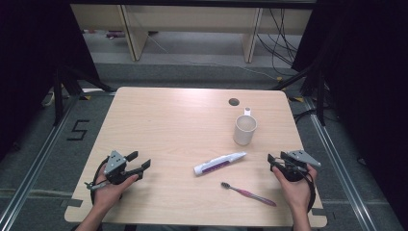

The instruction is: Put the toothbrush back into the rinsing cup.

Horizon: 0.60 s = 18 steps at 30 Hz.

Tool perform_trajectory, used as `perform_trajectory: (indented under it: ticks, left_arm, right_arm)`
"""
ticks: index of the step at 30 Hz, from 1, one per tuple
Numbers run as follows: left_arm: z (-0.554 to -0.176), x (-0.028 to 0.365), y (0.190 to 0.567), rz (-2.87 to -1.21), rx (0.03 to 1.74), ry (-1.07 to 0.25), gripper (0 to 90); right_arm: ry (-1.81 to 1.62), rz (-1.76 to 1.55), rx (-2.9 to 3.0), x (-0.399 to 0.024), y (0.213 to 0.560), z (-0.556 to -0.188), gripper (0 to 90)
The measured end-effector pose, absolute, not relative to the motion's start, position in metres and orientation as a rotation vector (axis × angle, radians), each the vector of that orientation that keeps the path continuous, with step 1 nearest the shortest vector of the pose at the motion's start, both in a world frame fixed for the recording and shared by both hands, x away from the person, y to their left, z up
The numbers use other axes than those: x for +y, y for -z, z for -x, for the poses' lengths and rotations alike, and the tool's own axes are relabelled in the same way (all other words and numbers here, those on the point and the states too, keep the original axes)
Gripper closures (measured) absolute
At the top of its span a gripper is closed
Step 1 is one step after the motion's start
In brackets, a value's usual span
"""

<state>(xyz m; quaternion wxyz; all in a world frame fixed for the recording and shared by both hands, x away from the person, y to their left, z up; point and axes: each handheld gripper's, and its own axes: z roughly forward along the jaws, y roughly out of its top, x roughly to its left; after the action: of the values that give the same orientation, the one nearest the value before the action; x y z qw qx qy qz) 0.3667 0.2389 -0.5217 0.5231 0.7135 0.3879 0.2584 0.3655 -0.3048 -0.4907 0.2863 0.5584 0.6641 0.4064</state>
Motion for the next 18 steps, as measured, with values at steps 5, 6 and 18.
perform_trajectory:
  ticks: [5,6,18]
  left_arm:
    - [-0.367,0.239,0.522,-1.706,0.934,-0.618,34.5]
    - [-0.366,0.239,0.522,-1.702,0.936,-0.617,34.5]
    - [-0.364,0.236,0.522,-1.719,0.915,-0.621,33.7]
  right_arm:
    - [-1.065,-1.488,1.805,-0.309,0.49,-0.368,47.4]
    - [-1.07,-1.488,1.814,-0.31,0.488,-0.367,48.2]
    - [-0.932,-1.523,1.938,-0.311,0.475,-0.371,49.2]
